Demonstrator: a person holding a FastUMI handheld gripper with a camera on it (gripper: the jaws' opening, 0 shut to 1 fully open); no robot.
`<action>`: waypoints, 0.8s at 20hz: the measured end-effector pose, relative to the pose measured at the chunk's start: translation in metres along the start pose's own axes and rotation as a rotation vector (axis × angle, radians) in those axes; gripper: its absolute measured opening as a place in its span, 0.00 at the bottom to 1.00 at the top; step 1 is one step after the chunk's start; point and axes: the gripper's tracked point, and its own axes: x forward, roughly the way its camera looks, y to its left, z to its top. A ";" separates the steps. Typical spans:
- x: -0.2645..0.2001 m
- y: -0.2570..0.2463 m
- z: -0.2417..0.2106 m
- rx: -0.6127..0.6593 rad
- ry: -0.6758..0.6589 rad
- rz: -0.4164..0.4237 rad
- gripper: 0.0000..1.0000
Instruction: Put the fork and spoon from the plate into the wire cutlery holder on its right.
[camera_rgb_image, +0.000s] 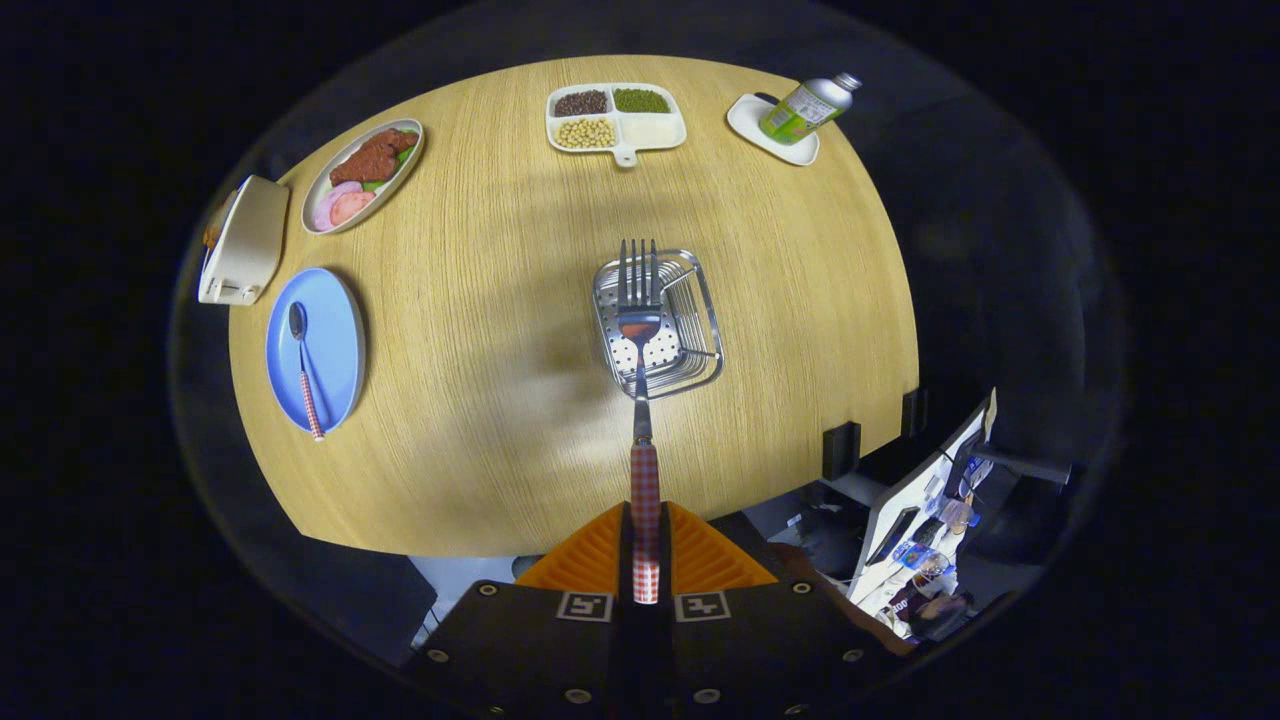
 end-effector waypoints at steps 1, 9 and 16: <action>0.000 -0.002 0.001 0.000 0.025 -0.004 0.08; 0.021 -0.005 0.001 -0.018 0.284 -0.001 0.08; 0.035 0.005 0.026 -0.019 0.419 0.033 0.08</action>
